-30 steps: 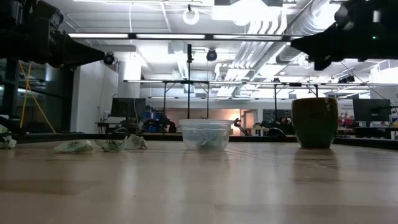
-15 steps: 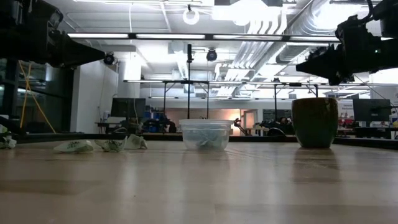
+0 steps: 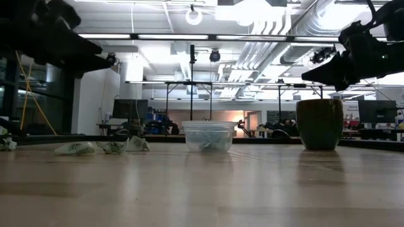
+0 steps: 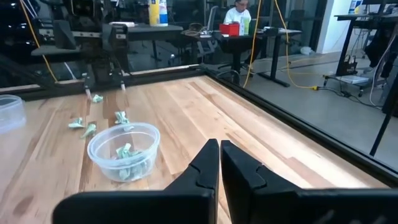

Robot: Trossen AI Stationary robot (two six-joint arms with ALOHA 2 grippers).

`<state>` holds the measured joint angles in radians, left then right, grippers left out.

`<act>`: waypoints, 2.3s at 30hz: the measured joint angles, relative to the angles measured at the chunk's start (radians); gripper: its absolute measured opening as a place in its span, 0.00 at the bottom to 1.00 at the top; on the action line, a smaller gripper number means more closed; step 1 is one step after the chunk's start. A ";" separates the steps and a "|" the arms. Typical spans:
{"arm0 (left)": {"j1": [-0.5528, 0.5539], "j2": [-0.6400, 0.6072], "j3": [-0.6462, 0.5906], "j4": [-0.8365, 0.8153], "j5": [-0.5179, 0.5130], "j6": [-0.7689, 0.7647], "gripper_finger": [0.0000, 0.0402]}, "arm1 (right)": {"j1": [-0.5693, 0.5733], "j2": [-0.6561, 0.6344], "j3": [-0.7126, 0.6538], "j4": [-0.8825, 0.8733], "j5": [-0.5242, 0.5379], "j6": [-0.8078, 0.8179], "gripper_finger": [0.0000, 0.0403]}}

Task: Pick and place items into bin
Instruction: Put the green stevia packet into the bottom transparent bin

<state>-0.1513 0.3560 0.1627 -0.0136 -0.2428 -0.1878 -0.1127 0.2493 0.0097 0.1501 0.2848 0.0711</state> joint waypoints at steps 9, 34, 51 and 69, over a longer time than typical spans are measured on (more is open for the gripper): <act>0.000 0.407 0.259 -0.527 0.098 -0.164 0.64 | 0.000 0.000 0.000 -0.004 -0.006 0.000 0.01; 0.001 0.808 0.420 -1.002 0.270 -0.581 0.60 | 0.000 0.000 -0.001 -0.050 -0.009 -0.001 0.03; 0.001 0.808 0.370 -0.968 0.231 -0.550 0.59 | 0.000 0.000 -0.001 -0.057 -0.081 0.000 0.03; 0.001 0.951 0.375 -0.917 0.282 -0.471 0.59 | 0.000 -0.001 -0.002 -0.056 -0.101 -0.001 0.03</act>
<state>-0.1505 1.3071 0.5381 -0.9310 0.0387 -0.6586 -0.1123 0.2485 0.0082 0.0937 0.1837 0.0697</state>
